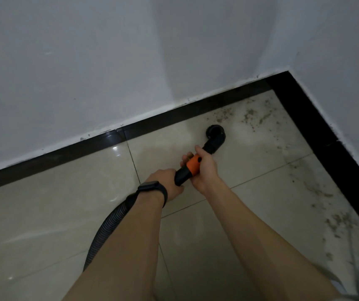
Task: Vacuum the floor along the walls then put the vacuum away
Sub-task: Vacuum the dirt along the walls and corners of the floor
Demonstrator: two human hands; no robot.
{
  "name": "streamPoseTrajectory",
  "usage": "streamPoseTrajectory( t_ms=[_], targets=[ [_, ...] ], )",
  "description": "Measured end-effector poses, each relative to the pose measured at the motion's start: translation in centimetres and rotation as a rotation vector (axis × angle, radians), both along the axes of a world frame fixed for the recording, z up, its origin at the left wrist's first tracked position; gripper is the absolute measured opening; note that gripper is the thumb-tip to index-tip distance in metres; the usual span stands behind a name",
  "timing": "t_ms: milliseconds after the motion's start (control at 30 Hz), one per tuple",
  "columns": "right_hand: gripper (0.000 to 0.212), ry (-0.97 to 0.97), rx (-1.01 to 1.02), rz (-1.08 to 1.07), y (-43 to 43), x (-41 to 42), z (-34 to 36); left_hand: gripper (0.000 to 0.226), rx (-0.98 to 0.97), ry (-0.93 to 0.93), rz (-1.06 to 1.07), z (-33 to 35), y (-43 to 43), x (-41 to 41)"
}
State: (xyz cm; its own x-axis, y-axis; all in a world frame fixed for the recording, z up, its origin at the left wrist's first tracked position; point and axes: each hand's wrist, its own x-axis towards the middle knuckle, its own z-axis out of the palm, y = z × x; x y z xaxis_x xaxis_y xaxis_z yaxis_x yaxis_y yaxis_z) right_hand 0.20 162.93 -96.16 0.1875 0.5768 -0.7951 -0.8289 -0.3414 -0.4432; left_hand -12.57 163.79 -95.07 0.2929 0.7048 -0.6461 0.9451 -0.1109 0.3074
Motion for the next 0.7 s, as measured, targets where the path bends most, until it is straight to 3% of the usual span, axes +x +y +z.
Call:
streamPoseTrajectory(
  t_ms=[133, 267, 700],
  targets=[
    [0.028, -0.100, -0.030, -0.017, 1.0, -1.0, -0.6, 0.016, -0.012, -0.017, 0.053, -0.4, 0.5, 0.1],
    [0.011, -0.168, -0.049, 0.008, 2.4, -0.7, -0.8, 0.019, -0.012, -0.062, 0.118, -0.5, 0.6, 0.6],
    [0.009, -0.191, -0.025, 0.129, 4.9, -1.9, -0.8, 0.015, 0.063, -0.160, 0.277, -0.8, 0.8, -1.0]
  ],
)
